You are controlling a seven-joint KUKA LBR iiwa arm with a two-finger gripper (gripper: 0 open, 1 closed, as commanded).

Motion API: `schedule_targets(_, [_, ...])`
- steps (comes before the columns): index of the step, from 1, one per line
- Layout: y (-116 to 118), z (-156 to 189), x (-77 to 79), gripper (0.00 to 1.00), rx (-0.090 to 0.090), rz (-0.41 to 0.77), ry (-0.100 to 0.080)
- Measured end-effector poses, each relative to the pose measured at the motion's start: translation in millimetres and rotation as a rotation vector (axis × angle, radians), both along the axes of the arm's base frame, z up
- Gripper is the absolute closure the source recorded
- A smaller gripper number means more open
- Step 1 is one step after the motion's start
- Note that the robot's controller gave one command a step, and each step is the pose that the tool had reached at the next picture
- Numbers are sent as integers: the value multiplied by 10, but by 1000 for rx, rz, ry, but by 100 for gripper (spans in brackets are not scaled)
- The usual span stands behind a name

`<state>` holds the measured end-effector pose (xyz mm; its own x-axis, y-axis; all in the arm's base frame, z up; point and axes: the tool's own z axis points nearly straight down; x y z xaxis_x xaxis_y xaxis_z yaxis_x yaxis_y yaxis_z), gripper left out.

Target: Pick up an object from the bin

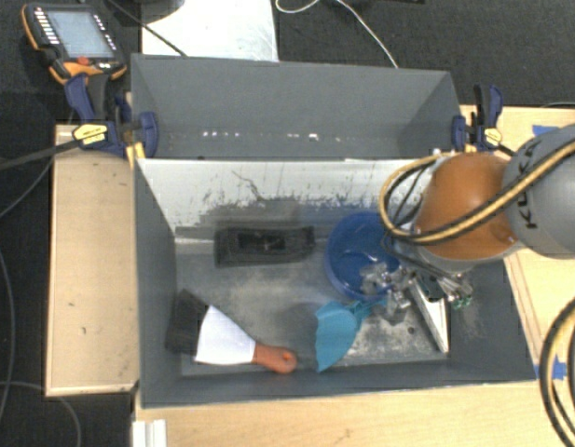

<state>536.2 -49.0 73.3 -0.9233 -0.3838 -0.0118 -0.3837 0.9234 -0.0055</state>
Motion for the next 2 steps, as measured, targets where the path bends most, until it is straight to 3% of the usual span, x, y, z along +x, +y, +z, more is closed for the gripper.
schedule_targets(2, [0, 0, 0, 100, 0, 3, 0])
